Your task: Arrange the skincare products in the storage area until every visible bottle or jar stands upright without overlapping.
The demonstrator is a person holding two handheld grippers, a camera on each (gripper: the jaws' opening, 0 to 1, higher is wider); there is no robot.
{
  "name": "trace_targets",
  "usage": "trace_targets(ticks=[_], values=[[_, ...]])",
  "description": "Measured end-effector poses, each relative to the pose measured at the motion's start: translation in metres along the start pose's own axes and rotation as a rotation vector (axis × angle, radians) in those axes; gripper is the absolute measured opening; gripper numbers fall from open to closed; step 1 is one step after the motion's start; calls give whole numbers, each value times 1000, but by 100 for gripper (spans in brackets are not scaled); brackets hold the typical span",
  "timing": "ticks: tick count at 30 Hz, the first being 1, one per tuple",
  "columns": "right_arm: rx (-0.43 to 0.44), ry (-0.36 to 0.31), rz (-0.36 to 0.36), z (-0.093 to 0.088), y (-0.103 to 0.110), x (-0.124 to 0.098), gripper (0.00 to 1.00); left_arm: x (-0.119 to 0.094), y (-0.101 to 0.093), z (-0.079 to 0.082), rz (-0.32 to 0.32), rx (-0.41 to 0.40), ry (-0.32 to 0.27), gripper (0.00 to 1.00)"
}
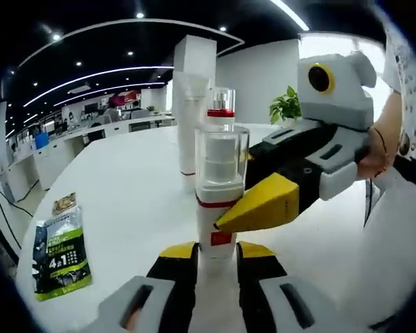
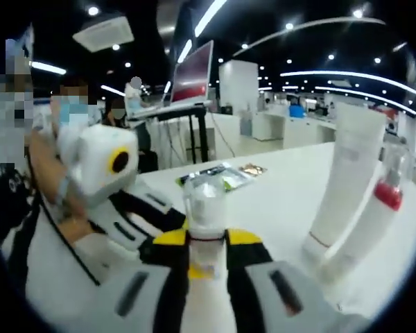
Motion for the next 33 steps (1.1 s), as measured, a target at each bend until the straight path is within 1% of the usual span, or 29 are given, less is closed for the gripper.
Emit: trace_targets(ticks=[1,2,3,4,5,6,7,8,9,11,13,17,21,22,23,24,25,26,28,29,30,31,32,33], values=[[-6,4,18,0,-1,0,17,-1,1,1,-18,11,-4,24],[-10,5,20,0,-2,-1,17,-1,2,2,-25,18,-8,24],[-24,10,50,1,-4,0,17,-1,2,3,-37,43,-7,24],[-28,15,75,1,-6,-1,17,0,3,4,-51,62,0,25],[-23,17,79,1,-7,-1,17,1,4,4,-54,67,7,25],[-22,19,97,1,-10,-2,17,1,6,5,-59,95,13,25],[-35,26,118,1,-11,-2,17,2,6,6,-69,105,13,25],[-42,28,120,2,-12,-3,17,3,7,7,-77,105,16,25],[-62,34,161,2,-12,-3,17,3,8,7,-83,108,18,24],[-72,41,163,3,-13,-3,17,4,8,8,-90,114,23,23],[-71,47,204,3,-16,-4,17,5,7,8,-93,111,28,23],[-60,51,217,2,-20,-7,18,9,4,9,-83,111,19,22],[-48,63,163,2,-22,-10,19,15,3,13,-53,91,8,22],[-48,77,151,2,-23,-11,22,17,3,14,-41,87,3,22],[-32,67,145,2,-24,-12,26,19,3,14,-40,81,2,22],[-10,57,120,2,-24,-14,29,20,2,15,-31,74,-3,22],[-11,50,99,3,-25,-17,31,21,2,15,-27,72,-4,22],[-9,42,87,3,-26,-20,32,23,3,16,-24,65,-7,21],[27,30,53,2,-28,-29,32,25,3,18,-16,57,-5,21],[60,15,19,0,-29,-35,32,27,3,18,-19,54,-8,21],[83,10,-15,-2,-31,-40,32,30,3,19,-13,53,1,18],[128,-4,-68,-6,-33,-47,32,30,6,16,36,73,71,15],[153,-17,-102,-9,-35,-51,32,34,6,13,30,94,118,0],[190,-30,-146,-13,-37,-58,32,37,8,9,75,71,189,0]])
Point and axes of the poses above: the point that each gripper's makers call its tool centre point, and the gripper's own axes: x roughly forward along the fingers, y roughly to its left, z roughly out of its top, the point moved 10 cm from there along -x, roughly backward along the fingers, and after that the axes turned 5 degrees about y, right-handed, at the moved point
